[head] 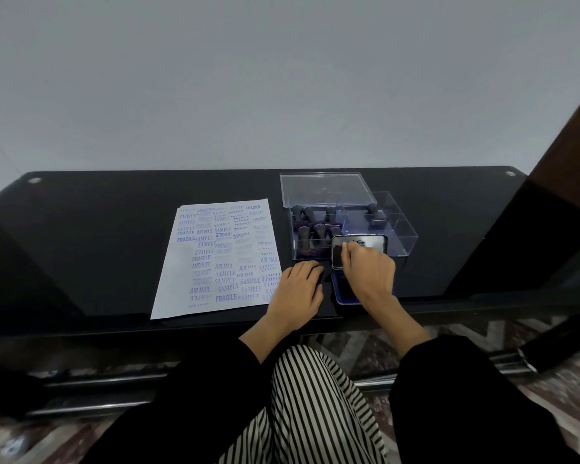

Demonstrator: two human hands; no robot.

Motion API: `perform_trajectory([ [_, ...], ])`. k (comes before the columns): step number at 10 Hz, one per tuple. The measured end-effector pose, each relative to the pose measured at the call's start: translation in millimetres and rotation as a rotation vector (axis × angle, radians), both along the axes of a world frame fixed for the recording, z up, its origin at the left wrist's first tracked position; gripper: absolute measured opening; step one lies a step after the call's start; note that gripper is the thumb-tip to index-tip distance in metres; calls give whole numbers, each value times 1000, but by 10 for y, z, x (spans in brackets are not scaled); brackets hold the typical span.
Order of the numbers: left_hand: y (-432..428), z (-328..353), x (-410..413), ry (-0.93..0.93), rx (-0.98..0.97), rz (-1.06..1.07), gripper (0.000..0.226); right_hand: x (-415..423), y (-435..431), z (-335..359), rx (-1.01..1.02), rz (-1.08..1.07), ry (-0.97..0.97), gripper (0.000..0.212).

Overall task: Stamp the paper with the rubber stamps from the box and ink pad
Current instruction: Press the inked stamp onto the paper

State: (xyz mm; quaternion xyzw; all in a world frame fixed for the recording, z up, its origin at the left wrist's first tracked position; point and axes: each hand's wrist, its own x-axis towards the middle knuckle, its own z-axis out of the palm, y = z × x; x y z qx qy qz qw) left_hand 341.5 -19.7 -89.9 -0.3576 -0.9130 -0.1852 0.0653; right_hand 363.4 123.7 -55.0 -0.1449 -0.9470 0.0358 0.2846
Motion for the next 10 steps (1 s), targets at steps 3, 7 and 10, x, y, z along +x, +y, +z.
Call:
perform_trajectory([
  [3, 2, -5, -4, 6, -2, 1, 73, 18, -135, 0, 103, -70, 11, 38],
  [7, 8, 11, 20, -1, -4, 0, 74, 185, -175, -165, 148, -5, 239, 40],
  [10, 12, 6, 23, -9, -6, 3, 70, 48, -134, -110, 132, -34, 130, 43],
])
